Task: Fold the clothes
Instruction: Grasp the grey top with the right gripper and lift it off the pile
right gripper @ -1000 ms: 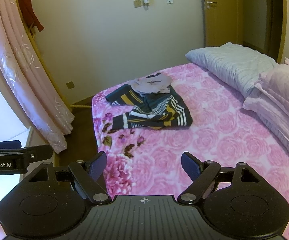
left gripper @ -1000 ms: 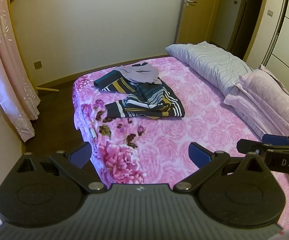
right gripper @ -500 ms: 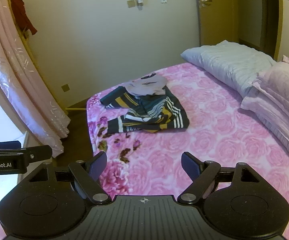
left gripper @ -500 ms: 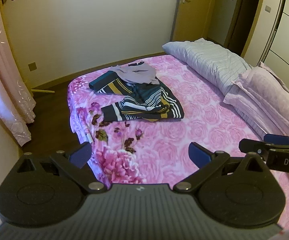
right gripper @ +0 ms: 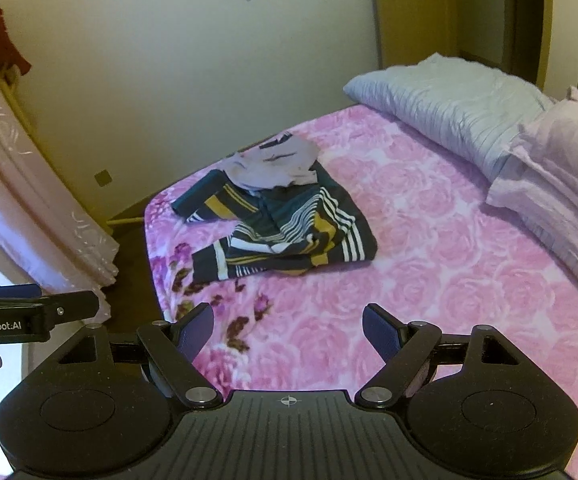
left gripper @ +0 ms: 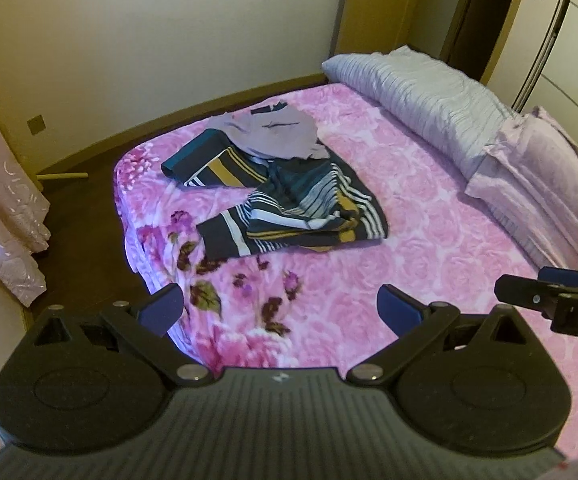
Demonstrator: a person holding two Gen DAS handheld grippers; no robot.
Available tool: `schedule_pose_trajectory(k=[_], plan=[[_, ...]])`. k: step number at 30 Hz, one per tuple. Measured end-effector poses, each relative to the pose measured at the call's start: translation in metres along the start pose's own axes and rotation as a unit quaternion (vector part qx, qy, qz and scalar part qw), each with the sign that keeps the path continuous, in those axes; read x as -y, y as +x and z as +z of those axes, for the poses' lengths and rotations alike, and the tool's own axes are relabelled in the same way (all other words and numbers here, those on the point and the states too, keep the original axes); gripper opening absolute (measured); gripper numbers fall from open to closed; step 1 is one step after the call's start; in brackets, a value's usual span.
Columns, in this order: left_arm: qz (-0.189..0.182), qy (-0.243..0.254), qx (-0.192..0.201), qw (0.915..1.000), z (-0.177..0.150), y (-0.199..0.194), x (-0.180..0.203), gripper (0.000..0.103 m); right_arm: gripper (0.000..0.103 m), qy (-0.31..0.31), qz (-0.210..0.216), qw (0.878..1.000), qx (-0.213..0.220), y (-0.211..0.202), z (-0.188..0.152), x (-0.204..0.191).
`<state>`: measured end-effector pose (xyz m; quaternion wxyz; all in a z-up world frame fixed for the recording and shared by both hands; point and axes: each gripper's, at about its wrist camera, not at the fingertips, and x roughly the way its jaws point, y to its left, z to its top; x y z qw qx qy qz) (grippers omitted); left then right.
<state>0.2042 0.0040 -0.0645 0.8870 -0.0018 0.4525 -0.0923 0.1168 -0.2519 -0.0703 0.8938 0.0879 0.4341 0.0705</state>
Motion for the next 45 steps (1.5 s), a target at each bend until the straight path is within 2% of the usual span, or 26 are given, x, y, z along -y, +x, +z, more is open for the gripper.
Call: schedule_pose_trajectory(k=[7,13,21,26,33,37,39,40,41,43,45], plan=[[-0.004,0.003,-0.028,0.9996,0.06,0.081,-0.049,0.101,0.079,0.018,0.002,1.0,-0.017,0.085,0.054,-0.017],[-0.007,0.013,-0.04,0.9991,0.119,0.152,-0.08,0.101,0.078,0.029,-0.018,0.999,-0.019,0.166,0.104,-0.024],[-0.017,0.022,-0.053,0.9982,0.181,0.253,-0.098,0.1,0.067,0.047,-0.029,0.998,-0.02,0.268,0.154,-0.021],[-0.017,0.027,-0.066,0.9973,0.205,0.313,-0.1,0.1,0.052,0.076,-0.019,0.997,-0.029,0.327,0.173,-0.006],[-0.015,0.035,-0.095,0.9948,0.223,0.391,-0.103,0.099,0.045,0.135,-0.019,0.989,-0.051,0.41,0.181,0.015],[-0.014,0.035,-0.104,0.9938,0.228,0.42,-0.106,0.099,0.041,0.176,-0.033,0.982,-0.065,0.455,0.179,0.026],[-0.013,0.037,-0.109,0.9933,0.23,0.431,-0.107,0.099,0.037,0.196,-0.037,0.978,-0.063,0.47,0.178,0.032],[-0.013,0.038,-0.11,0.9931,0.231,0.435,-0.107,0.098,0.022,0.204,-0.037,0.976,-0.063,0.476,0.177,0.034],[-0.012,0.039,-0.111,0.9929,0.233,0.437,-0.108,0.098,0.001,0.208,-0.027,0.976,-0.064,0.481,0.178,0.035],[-0.013,0.039,-0.11,0.993,0.236,0.438,-0.109,0.097,0.0,0.196,-0.023,0.979,-0.044,0.479,0.182,0.03],[-0.015,0.037,-0.105,0.9937,0.241,0.434,-0.111,0.097,0.0,0.164,-0.021,0.986,-0.001,0.465,0.191,0.02]])
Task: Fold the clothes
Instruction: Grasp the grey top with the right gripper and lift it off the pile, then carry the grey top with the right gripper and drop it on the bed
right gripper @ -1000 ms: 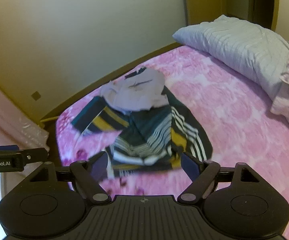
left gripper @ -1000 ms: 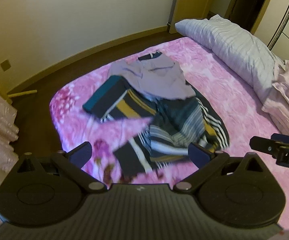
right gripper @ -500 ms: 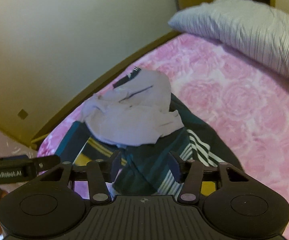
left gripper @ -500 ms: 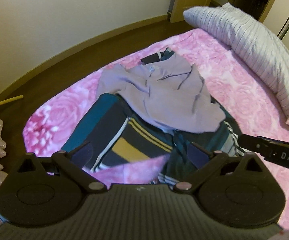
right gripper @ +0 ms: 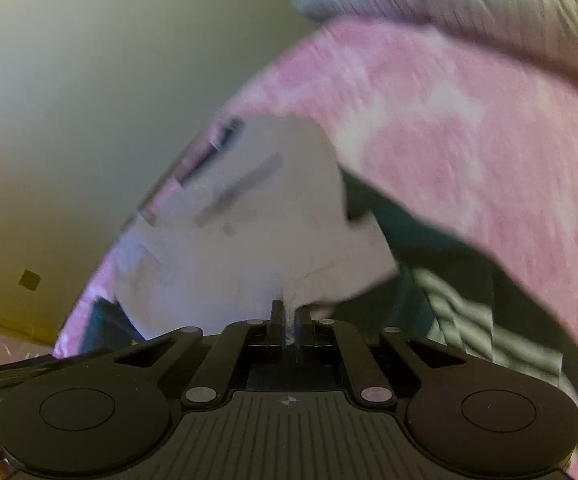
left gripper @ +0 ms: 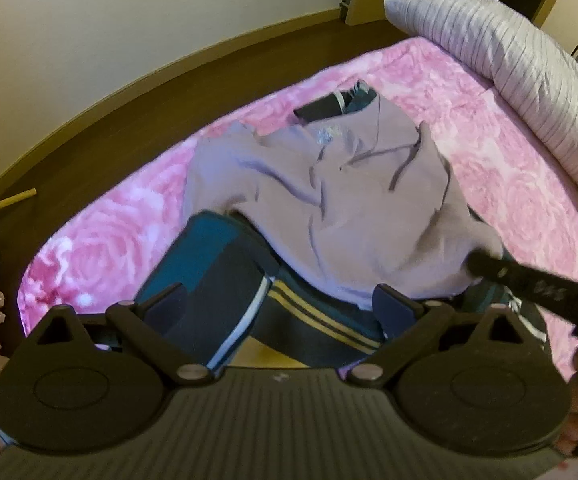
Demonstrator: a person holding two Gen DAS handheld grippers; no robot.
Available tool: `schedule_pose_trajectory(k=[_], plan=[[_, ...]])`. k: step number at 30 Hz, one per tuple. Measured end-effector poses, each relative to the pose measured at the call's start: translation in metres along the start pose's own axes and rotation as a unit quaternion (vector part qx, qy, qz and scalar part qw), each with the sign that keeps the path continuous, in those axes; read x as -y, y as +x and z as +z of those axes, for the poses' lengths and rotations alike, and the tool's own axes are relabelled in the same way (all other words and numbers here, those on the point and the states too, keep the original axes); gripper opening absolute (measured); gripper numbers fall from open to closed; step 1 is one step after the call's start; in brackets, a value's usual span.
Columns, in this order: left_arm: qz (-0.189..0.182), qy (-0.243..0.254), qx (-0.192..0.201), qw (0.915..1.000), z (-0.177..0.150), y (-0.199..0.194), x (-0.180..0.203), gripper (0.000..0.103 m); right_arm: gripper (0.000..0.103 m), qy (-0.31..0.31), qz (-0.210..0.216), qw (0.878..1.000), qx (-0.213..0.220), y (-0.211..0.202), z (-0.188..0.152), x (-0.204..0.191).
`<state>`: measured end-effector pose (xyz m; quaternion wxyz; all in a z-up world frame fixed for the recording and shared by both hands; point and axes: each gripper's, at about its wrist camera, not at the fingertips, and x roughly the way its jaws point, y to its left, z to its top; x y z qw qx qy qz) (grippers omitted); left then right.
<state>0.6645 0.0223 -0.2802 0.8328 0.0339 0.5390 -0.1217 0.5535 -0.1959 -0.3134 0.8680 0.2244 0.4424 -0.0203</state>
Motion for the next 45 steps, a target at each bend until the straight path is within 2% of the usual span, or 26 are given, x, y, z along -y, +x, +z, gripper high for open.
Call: schedule_pose_trajectory(k=[4,9,15,20,22,26,31,33,34,35,36,37,38,40,45], plan=[[-0.01,0.001,0.02,0.9998,0.01,-0.026,0.0,0.095,0.0,-0.018,0.022,0.997,0.076,-0.05,0.019,-0.017],[-0.024,0.028,0.067,0.9971,0.019,-0.079,0.016,0.095,0.0,-0.019,0.048,0.983,0.175,-0.14,0.036,-0.035],[-0.076,0.071,0.117,0.9877,0.011,-0.156,0.055,0.095,0.0,-0.014,0.047,0.949,0.311,-0.275,0.034,-0.038],[-0.144,0.141,0.134,0.9701,-0.023,-0.22,0.117,0.095,0.0,-0.01,-0.003,0.914,0.406,-0.405,-0.001,-0.021],[-0.177,0.176,0.137,0.9587,-0.045,-0.244,0.146,0.095,0.0,-0.006,-0.036,0.903,0.428,-0.449,-0.02,-0.012],[-0.237,0.237,0.129,0.9331,-0.098,-0.281,0.21,0.095,0.0,0.013,-0.129,0.879,0.459,-0.535,-0.072,0.014],[-0.289,0.308,0.112,0.8995,-0.177,-0.316,0.288,0.095,0.0,0.062,-0.223,0.857,0.46,-0.605,-0.138,0.055],[-0.301,0.332,0.104,0.8879,-0.21,-0.327,0.314,0.095,0.0,0.083,-0.257,0.854,0.445,-0.622,-0.165,0.073],[-0.305,0.342,0.099,0.8834,-0.225,-0.332,0.325,0.095,0.0,0.102,-0.277,0.854,0.428,-0.629,-0.18,0.084],[-0.309,0.351,0.092,0.8791,-0.24,-0.337,0.334,0.095,0.0,0.115,-0.289,0.862,0.4,-0.635,-0.194,0.095],[-0.311,0.361,0.086,0.8749,-0.257,-0.342,0.343,0.095,0.006,0.126,-0.3,0.876,0.355,-0.636,-0.205,0.106],[-0.311,0.369,0.08,0.8718,-0.272,-0.346,0.35,0.095,0.021,0.141,-0.317,0.888,0.301,-0.634,-0.216,0.118],[-0.311,0.377,0.075,0.8693,-0.288,-0.35,0.355,0.095,0.036,0.156,-0.332,0.892,0.264,-0.633,-0.233,0.128],[-0.308,0.389,0.063,0.8661,-0.317,-0.352,0.366,0.095,0.042,0.178,-0.345,0.893,0.227,-0.637,-0.28,0.143],[-0.292,0.406,0.03,0.8655,-0.382,-0.355,0.375,0.095,0.042,0.243,-0.337,0.895,0.16,-0.666,-0.39,0.169]])
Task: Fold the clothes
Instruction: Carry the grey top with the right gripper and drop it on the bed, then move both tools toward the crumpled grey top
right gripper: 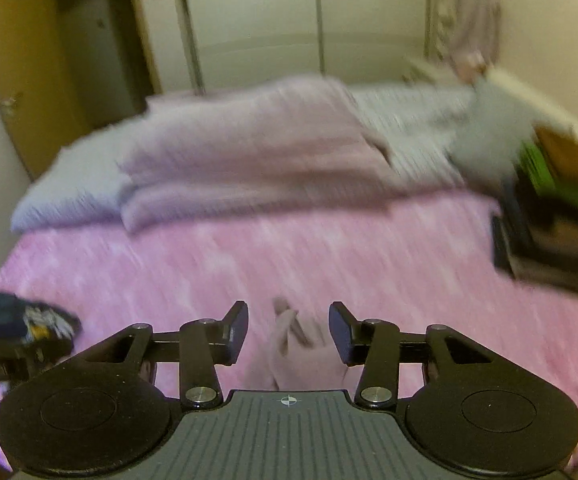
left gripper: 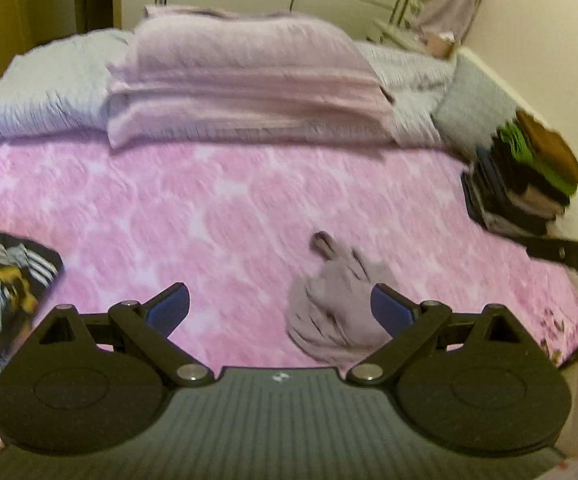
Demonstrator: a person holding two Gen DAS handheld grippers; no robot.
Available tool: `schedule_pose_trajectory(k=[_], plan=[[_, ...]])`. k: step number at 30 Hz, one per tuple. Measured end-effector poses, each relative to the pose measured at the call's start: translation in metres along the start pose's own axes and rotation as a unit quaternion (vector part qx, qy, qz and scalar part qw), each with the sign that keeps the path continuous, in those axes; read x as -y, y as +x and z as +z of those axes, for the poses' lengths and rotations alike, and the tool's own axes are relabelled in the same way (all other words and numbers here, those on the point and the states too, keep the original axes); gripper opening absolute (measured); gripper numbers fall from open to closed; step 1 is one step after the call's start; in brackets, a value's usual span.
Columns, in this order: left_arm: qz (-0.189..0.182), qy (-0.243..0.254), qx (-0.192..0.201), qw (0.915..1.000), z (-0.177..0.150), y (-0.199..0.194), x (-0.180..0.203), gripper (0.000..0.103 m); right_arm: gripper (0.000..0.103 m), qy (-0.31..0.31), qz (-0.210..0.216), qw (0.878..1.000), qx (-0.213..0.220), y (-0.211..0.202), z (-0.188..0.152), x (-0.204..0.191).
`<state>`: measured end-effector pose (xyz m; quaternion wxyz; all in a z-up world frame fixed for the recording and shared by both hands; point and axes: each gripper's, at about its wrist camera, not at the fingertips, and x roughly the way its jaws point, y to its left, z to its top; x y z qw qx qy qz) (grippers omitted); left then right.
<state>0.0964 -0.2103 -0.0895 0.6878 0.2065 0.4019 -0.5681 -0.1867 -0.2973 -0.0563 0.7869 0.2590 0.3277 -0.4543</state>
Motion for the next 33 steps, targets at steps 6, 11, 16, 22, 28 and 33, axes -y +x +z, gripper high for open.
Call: schedule_pose_trajectory(k=[6,11,16,22,28,33], plan=[[0.012,-0.005,-0.047,0.9988,-0.04,0.003,0.047,0.095,0.042,-0.012,0.014,0.998,-0.064,-0.004,-0.039,0.055],[0.023,0.004,-0.063,0.9977,-0.051,-0.004,0.062,0.095,0.042,-0.012,0.038,0.996,-0.081,-0.007,-0.05,0.064],[0.027,0.027,-0.067,0.997,-0.049,-0.009,0.069,0.095,0.042,-0.007,0.048,0.995,-0.082,-0.002,-0.051,0.065],[0.006,0.05,-0.083,0.9953,-0.045,0.003,0.07,0.095,0.042,0.011,0.031,0.994,-0.1,0.007,-0.056,0.061],[-0.018,0.081,-0.091,0.9924,-0.034,0.009,0.064,0.095,0.042,0.024,0.008,0.994,-0.103,0.01,-0.047,0.047],[-0.039,0.103,-0.094,0.9894,-0.025,0.017,0.056,0.095,0.042,0.038,-0.011,0.994,-0.102,0.013,-0.045,0.035]])
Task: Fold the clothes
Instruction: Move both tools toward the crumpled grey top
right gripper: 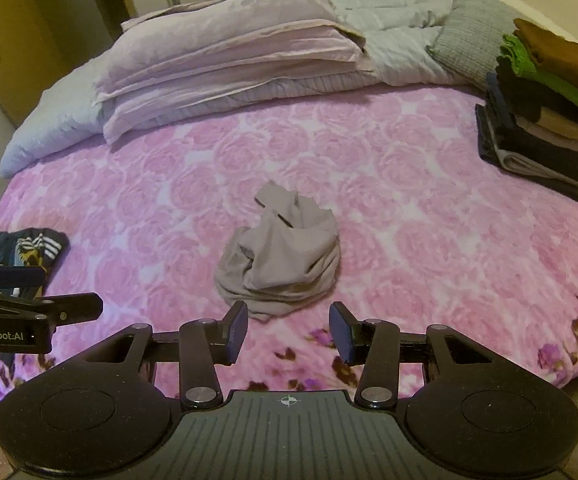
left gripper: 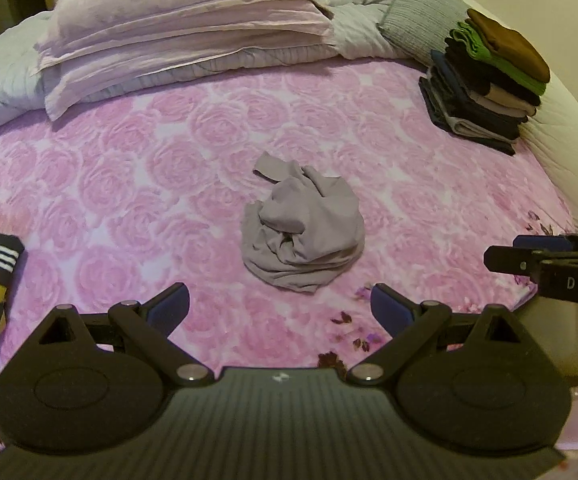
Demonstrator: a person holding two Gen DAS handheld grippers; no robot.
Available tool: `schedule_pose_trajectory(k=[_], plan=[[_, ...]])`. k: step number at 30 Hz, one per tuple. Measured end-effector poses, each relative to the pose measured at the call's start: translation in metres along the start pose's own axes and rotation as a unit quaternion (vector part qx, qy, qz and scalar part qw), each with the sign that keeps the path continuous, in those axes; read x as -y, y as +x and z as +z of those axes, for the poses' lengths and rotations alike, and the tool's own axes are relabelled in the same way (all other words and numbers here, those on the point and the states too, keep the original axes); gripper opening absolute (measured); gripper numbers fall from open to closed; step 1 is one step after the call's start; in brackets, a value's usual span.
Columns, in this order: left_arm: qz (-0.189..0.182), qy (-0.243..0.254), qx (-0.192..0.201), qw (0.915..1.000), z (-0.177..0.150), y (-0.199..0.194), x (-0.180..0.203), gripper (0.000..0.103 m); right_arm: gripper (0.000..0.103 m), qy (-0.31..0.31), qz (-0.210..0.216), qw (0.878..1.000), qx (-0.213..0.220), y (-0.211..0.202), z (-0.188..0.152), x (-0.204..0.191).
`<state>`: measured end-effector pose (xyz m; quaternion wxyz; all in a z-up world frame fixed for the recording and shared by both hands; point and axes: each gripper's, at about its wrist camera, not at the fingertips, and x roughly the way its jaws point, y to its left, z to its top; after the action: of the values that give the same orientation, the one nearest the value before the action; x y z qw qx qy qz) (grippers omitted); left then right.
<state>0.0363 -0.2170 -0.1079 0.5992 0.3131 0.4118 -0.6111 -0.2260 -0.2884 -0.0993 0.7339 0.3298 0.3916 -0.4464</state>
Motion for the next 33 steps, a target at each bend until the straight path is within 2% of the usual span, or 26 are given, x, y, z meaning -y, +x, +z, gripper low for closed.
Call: schedule_pose_trajectory(k=[7,12,17,20,25,30,33], plan=[[-0.004,0.009,-0.005,0.9999,0.003,0.009,-0.012,0.095,0.042,0.01,-0.014,1.0,-0.009,0.012,-0.002,-0.008],[0.002,0.004,-0.001,1.0,0.007,0.008,-0.016,0.095,0.042,0.001,-0.005,1.0,-0.011,0.019,0.004,-0.013],[0.019,-0.029,0.0,0.9994,0.006,0.014,-0.02,0.095,0.042,-0.024,0.01,0.999,-0.018,0.032,0.012,-0.009],[0.038,-0.068,-0.008,0.9969,0.001,0.023,-0.024,0.095,0.042,-0.043,0.018,0.998,-0.031,0.046,0.016,-0.001],[0.074,-0.139,-0.016,0.9874,-0.014,0.046,-0.032,0.09,0.042,-0.074,0.043,0.995,-0.047,0.069,0.021,0.019],[0.106,-0.216,-0.032,0.97,-0.033,0.081,-0.042,0.083,0.042,-0.105,0.07,0.99,-0.067,0.108,0.03,0.042],[0.114,-0.258,-0.038,0.9585,-0.04,0.099,-0.051,0.083,0.042,-0.124,0.077,0.986,-0.077,0.132,0.039,0.049]])
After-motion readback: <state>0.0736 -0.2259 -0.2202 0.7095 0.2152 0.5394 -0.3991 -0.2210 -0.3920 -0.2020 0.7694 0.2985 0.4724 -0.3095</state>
